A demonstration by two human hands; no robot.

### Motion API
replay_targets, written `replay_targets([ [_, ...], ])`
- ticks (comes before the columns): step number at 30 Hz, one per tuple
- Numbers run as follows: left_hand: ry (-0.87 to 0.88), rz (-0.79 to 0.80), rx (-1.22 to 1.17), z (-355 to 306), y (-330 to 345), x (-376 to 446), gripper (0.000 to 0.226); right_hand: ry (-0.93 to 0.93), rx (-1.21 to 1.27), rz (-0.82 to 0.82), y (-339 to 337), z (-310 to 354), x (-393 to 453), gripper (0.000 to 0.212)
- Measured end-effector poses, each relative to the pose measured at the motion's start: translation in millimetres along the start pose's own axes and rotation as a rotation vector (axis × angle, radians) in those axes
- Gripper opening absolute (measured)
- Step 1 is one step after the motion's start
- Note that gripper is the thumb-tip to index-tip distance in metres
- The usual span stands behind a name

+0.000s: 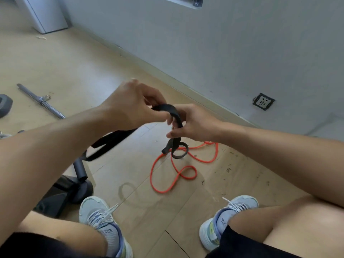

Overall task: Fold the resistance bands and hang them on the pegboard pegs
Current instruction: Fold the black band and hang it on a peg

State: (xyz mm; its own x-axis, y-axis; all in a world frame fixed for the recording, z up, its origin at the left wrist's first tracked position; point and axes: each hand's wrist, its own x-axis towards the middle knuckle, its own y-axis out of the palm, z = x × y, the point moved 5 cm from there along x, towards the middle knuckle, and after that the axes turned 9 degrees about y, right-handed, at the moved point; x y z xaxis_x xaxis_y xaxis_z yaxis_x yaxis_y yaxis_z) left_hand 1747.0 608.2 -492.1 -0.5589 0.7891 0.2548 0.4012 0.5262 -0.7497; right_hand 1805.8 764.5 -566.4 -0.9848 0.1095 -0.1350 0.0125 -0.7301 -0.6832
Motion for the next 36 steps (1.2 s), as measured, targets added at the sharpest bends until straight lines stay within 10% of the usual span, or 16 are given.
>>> replay_targets([
  [9,-0.166,-0.335,-0.409,37,-44,-6,0.006,0.256,-0.114,0.083,-11,-68,11,0.020],
  [18,-0.429,0.422,-0.022,72,-2,-26,0.053,0.167,-0.010,-0.358,-59,-46,-1,0.018],
  [27,-0.309,0.261,0.026,57,4,-9,0.040,0.118,-0.012,-0.364,-65,-22,-3,0.025],
  [36,-0.278,0.136,0.056,59,-12,-5,0.029,0.199,-0.145,-0.006,-35,-39,-3,0.034],
])
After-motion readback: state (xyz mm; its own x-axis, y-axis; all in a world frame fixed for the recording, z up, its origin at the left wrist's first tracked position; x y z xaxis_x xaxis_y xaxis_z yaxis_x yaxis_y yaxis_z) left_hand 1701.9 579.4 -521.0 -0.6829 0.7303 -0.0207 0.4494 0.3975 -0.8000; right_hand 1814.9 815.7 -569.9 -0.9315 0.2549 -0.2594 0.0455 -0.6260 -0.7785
